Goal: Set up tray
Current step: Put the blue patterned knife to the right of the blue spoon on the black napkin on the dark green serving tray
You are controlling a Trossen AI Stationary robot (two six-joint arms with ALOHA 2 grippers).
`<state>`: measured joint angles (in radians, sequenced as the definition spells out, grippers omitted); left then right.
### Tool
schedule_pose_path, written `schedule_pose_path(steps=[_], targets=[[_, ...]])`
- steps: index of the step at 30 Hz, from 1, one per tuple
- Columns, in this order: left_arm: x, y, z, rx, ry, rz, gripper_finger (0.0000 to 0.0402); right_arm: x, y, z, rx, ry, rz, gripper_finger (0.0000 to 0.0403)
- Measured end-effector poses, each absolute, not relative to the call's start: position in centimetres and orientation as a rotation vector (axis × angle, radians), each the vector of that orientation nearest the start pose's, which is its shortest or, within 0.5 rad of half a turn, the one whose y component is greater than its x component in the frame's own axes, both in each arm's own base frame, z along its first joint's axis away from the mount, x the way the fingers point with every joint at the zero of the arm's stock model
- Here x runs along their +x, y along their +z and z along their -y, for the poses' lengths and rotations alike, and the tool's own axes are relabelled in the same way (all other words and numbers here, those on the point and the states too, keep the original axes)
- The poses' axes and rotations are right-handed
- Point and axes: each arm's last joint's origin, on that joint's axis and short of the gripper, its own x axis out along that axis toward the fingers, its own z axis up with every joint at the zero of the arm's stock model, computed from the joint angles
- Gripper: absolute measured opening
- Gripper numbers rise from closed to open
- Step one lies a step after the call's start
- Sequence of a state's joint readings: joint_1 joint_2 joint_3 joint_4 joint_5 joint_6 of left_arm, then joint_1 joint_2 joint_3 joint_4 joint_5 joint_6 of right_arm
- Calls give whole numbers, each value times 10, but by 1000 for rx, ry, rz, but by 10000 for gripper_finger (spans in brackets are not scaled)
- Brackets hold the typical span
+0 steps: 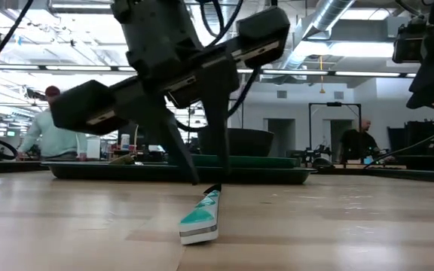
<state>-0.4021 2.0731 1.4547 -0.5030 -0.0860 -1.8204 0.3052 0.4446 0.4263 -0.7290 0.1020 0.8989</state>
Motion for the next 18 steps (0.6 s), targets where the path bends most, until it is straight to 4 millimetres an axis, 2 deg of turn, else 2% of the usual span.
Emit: schedule_pose_path(steps=[12, 18], targets=[[392, 151, 161, -1313, 763, -980, 100, 95, 207, -27, 704, -147, -758, 134], [400, 135, 163, -1312, 729, -1020, 100, 95, 207, -27, 704, -147, -758, 134]])
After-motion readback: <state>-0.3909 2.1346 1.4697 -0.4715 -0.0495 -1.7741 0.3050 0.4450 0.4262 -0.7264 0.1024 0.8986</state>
